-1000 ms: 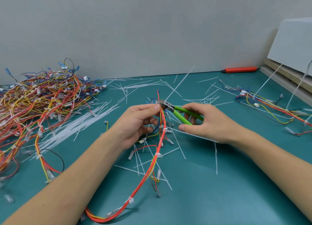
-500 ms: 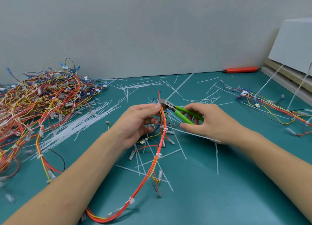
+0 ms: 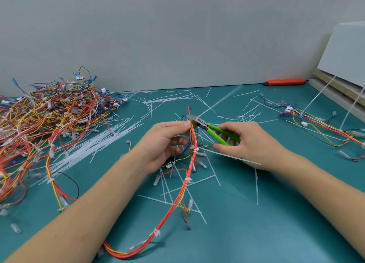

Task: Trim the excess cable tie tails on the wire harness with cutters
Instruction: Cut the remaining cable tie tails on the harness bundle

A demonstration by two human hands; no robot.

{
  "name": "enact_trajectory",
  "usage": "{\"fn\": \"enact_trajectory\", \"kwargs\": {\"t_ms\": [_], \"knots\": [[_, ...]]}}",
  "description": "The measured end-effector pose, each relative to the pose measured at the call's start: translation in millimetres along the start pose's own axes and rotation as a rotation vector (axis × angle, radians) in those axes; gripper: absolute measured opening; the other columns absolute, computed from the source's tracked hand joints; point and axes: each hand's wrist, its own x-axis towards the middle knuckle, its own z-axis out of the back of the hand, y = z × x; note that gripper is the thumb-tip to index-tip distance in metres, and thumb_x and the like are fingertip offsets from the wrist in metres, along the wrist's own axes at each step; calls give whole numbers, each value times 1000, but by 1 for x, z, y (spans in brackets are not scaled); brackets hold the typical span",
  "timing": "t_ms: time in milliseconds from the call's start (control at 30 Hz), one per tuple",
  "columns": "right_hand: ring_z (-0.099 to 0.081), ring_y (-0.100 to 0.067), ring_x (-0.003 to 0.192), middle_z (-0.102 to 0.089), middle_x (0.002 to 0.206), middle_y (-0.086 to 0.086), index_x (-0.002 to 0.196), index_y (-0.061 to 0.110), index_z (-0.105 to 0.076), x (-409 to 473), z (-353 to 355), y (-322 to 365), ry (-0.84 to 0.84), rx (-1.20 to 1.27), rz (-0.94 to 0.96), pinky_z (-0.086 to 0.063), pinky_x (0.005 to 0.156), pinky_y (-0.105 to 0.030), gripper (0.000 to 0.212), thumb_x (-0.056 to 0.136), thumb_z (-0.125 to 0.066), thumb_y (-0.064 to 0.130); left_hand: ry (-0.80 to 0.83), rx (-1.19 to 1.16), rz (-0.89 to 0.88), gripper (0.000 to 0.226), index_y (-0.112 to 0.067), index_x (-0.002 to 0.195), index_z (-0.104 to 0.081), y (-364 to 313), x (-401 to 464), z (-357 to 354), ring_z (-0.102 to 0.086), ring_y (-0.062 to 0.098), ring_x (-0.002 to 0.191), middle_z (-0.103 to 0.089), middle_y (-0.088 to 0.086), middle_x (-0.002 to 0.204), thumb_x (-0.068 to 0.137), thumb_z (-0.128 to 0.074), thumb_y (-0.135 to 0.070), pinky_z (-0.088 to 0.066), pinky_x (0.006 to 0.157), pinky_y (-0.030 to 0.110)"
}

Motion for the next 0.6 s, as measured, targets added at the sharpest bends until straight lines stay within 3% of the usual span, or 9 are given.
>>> {"fn": "enact_trajectory", "kwargs": {"t_ms": [67, 133, 200, 267, 333, 433, 600], "knots": [[-63, -8, 85, -65, 97, 17, 118, 36, -64, 0, -3, 0, 6, 1, -12, -54, 82, -36, 46, 79, -77, 58, -23, 14, 2, 33, -13, 106, -79, -1, -1, -1, -55, 9, 64, -71, -3, 87, 81, -76, -35, -42, 53, 19], [-61, -6, 99, -62, 110, 16, 130, 33, -60, 0, -6, -2, 26, -9, -20, -50, 90, -26, 62, 78, -80, 57, -47, 36, -3, 23, -15, 101, -80, -1, -2, -2, -55, 10, 66, -72, -2, 88, 86, -74, -31, -41, 54, 20], [-59, -3, 105, -61, 115, 16, 136, 30, -57, 0, -6, -5, 26, 6, -11, -43, 84, -12, 69, 77, -81, 56, -55, 55, -29, 14, -18, 95, -82, -1, -3, -3, -57, 10, 68, -72, -2, 85, 91, -72, -27, -41, 55, 20], [-58, -2, 107, -61, 115, 20, 133, 32, -57, 0, -5, -5, 0, 11, 4, -40, 76, -8, 66, 76, -82, 55, -50, 64, -58, 12, -18, 94, -82, -2, -4, -4, -59, 9, 70, -72, -3, 82, 91, -72, -26, -42, 55, 20], [-60, -4, 104, -62, 109, 22, 126, 36, -60, 0, -3, -4, -26, 7, 23, -41, 76, -12, 56, 78, -83, 52, -40, 64, -69, 15, -18, 96, -82, -3, -5, -6, -60, 8, 72, -71, -4, 80, 89, -73, -27, -42, 55, 20], [-61, -9, 78, -66, 89, 15, 107, 36, -67, 0, 0, -2, -22, 33, 19, -53, 75, -35, 34, 80, -82, 50, -39, 67, -71, 17, -18, 98, -82, -4, -6, -7, -59, 8, 72, -71, -5, 80, 88, -74, -28, -42, 56, 20], [-58, -13, 68, -64, 82, 16, 98, 38, -66, 0, 4, 1, -32, -15, -6, -55, 68, -42, 41, 72, -69, 70, -31, 62, -79, 22, -18, 99, -82, -5, -6, -5, -58, 8, 71, -70, -6, 81, 83, -76, -33, -43, 58, 21]]}}
